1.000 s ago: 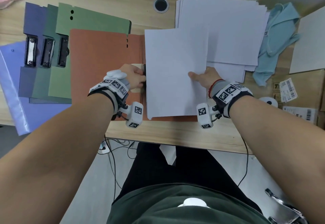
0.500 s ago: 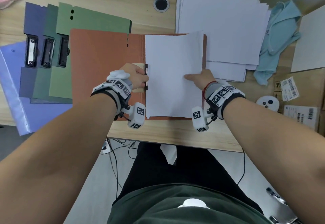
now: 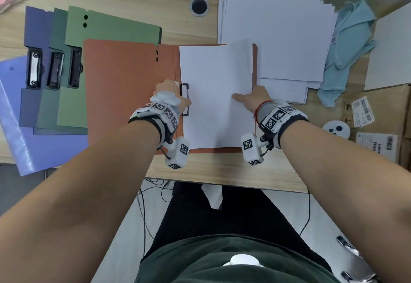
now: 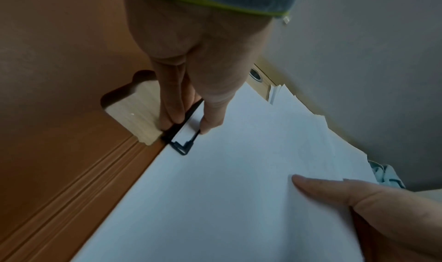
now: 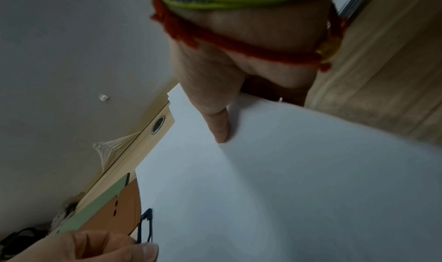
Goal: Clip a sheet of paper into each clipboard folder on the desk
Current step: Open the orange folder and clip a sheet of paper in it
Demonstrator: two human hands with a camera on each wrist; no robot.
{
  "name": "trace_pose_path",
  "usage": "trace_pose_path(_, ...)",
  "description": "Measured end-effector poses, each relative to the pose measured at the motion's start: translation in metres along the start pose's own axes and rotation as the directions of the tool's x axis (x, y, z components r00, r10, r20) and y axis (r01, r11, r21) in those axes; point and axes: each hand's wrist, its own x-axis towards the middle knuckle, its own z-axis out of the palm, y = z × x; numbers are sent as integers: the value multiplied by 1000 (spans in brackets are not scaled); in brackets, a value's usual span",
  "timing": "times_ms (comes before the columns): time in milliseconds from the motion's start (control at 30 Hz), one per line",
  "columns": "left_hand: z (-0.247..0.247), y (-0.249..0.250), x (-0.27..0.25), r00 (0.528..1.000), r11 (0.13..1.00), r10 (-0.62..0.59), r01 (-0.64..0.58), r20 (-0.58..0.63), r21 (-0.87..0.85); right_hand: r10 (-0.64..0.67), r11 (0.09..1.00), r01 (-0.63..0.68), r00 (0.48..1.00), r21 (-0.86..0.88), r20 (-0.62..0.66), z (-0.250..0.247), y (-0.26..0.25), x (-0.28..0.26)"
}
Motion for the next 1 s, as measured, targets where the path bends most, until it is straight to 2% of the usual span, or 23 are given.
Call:
trace_pose_path(67, 3, -2, 1, 998, 998, 19, -16, -61, 56, -1, 1000, 0, 999, -3, -34, -7, 4, 4)
trace_pose_path(200, 4, -3, 1, 996, 995, 38, -31, -77, 92, 51, 999, -51, 996, -3, -74, -25, 18, 7)
trace_pose_path(333, 1, 0, 6, 999, 998, -26, 23, 38, 65, 69, 996, -76, 987, -48, -145, -40, 29, 4)
trace_pose_path(433, -1, 0, 5, 998, 988, -45, 38, 41, 153, 36, 999, -39, 988, -18, -150, -40, 22, -3)
trace_pose_path(533, -10, 1, 1, 999, 980, -34, 28, 24, 197, -73, 997, 75, 986, 8, -153, -33, -2, -11)
trace_pose_path(633, -27, -5, -1, 998, 987, -51, 55, -27, 149, -190, 981, 192, 978, 15, -86, -22, -39, -21)
trace_pose_path(700, -36, -17, 0, 992, 994, -56, 66, -111, 87, -258, 965, 257, 966, -39, -10, -9, -64, -28)
trace_pose_path(800, -51, -35, -8, 958, 982, -157, 177, -239, 66, -324, 929, 335, 941, -153, 94, 13, -92, -37)
trace_pose_path(933, -63, -73, -15, 908, 961, -238, 272, -346, 53, -252, 912, 307, 943, -272, 219, 47, -104, -44)
trace_pose_path(1000, -69, -103, -13, 889, 947, -283, 319, -361, 41, -209, 902, 285, 945, -325, 250, 68, -108, -47)
